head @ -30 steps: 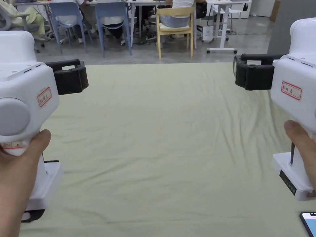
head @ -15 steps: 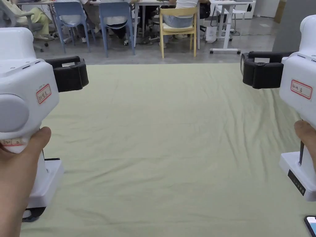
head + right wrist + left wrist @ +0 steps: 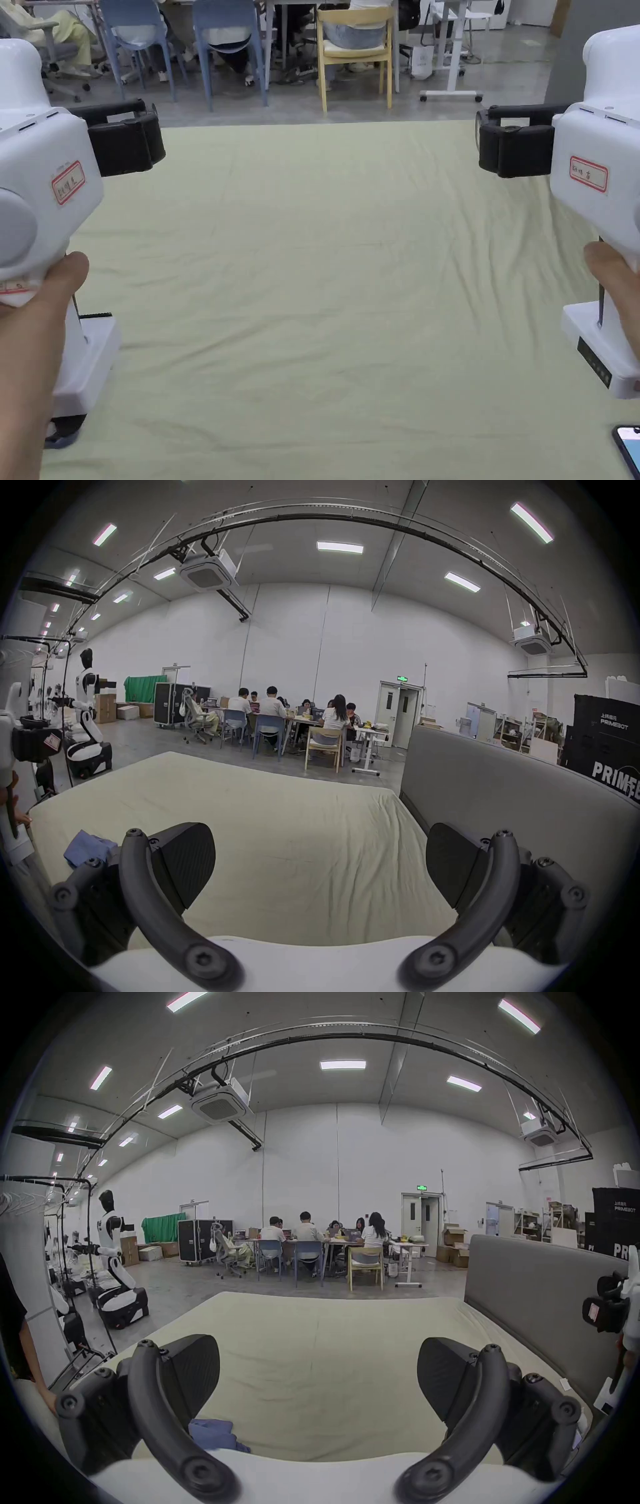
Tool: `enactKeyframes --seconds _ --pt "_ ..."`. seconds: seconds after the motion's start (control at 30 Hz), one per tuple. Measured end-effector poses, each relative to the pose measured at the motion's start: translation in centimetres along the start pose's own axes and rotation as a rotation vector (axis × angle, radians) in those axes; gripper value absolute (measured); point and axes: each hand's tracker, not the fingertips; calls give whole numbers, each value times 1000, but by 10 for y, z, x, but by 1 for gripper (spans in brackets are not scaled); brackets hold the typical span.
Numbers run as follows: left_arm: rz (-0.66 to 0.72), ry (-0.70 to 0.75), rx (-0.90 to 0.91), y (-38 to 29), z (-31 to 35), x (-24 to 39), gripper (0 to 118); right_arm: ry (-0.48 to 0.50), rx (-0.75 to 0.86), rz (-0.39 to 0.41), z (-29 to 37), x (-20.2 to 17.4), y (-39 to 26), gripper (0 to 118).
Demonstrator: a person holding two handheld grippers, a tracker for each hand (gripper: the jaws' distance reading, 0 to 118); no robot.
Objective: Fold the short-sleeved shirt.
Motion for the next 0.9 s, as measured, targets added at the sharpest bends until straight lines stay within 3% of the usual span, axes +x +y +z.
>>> enactKeyframes --seconds 0.17,0.33,0.6,0.9 --pt "-35 -41 -13 0 -4 2 118 41 -12 -41 -2 2 -3 118" --pt "88 -140 -58 -3 -14 -4 118 43 -12 -23 -1 0 -5 118" --pt "59 -93 -39 -7 -16 -1 118 76 35 -45 4 2 -12 118" --pt "58 -138 -35 -5 -16 3 118 28 9 20 -3 -6 -12 118"
